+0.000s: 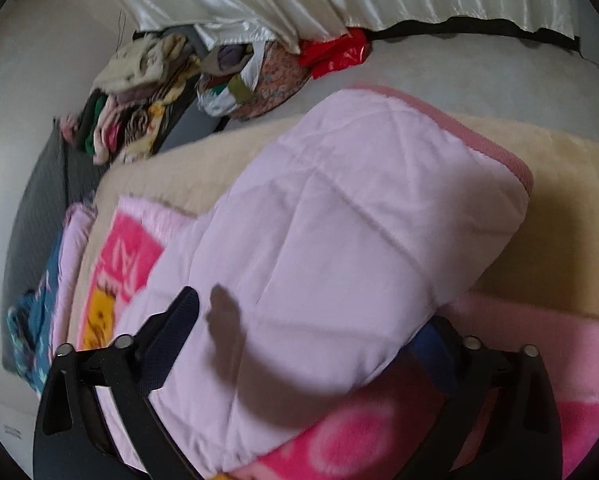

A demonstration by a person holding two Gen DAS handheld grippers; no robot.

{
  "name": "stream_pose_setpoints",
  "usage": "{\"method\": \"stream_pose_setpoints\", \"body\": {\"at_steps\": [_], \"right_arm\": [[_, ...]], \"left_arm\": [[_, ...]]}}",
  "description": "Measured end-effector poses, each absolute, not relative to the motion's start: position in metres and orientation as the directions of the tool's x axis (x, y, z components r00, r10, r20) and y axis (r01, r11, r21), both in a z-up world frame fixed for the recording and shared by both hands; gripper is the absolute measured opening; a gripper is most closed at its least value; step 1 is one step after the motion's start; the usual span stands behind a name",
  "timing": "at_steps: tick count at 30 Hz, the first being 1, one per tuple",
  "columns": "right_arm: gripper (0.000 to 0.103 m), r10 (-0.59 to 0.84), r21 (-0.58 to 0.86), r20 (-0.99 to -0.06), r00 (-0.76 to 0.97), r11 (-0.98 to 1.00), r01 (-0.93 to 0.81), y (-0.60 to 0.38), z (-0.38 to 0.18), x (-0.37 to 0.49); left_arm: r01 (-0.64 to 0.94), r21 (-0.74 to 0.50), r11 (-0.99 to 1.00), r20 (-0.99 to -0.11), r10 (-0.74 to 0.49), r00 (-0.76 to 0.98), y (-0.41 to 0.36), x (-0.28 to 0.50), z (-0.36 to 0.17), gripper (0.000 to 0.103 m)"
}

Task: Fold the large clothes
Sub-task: 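Lift the sleeve with the right tool and fold it across the jacket body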

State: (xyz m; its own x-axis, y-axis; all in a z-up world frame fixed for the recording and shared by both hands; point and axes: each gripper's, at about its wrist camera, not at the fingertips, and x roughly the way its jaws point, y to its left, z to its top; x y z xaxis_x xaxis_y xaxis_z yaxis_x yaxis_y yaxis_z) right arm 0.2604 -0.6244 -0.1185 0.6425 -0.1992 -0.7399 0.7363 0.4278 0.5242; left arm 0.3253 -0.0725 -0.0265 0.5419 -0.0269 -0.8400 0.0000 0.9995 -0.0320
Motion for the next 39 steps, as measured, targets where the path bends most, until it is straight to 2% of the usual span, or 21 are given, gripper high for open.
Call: {"method": "stream_pose_setpoints", "body": {"at_steps": [2, 5, 9, 15, 23, 31, 39], "right_arm": [[0.048, -0.170, 0.567, -0.710, 0.683, 0.436, 0.699, -0.632, -0.120, 0.260], [0.030, -0.192, 0.522, -0.691, 0.696, 0.534, 0.665, -0.621, -0.106, 0.264], [0.021, -0.239, 0.453, -0.653, 0.718, 0.637, 0.624, -0.597, -0.070, 0.276], [0.018, -0.227, 0.348, -0.568, 0.791, 0.805, 0.480, -0.530, -0.011, 0.302], [0.018, -0.120, 0.300, -0.473, 0.873, 0.910, 0.287, -0.441, 0.050, 0.321], [0.017, -0.046, 0.262, -0.424, 0.904, 0.950, 0.171, -0.389, 0.081, 0.327], [0.017, 0.010, 0.235, -0.400, 0.916, 0.967, 0.093, -0.344, 0.097, 0.326]], "left_arm": [[-0.003, -0.024, 1.000, -0.839, -0.019, 0.543, -0.068, 0.324, -0.025, 0.094], [-0.009, -0.024, 1.000, -0.838, -0.015, 0.545, -0.059, 0.321, -0.019, 0.094], [-0.010, -0.011, 1.000, -0.825, -0.004, 0.565, -0.046, 0.318, -0.009, 0.094], [0.010, 0.024, 1.000, -0.804, 0.013, 0.595, -0.034, 0.322, 0.003, 0.094], [-0.003, 0.011, 1.000, -0.778, 0.011, 0.628, -0.013, 0.331, 0.022, 0.094], [-0.036, -0.019, 0.999, -0.738, 0.010, 0.674, 0.019, 0.331, 0.035, 0.094], [-0.091, -0.070, 0.993, -0.746, 0.008, 0.666, 0.041, 0.328, 0.035, 0.094]]}}
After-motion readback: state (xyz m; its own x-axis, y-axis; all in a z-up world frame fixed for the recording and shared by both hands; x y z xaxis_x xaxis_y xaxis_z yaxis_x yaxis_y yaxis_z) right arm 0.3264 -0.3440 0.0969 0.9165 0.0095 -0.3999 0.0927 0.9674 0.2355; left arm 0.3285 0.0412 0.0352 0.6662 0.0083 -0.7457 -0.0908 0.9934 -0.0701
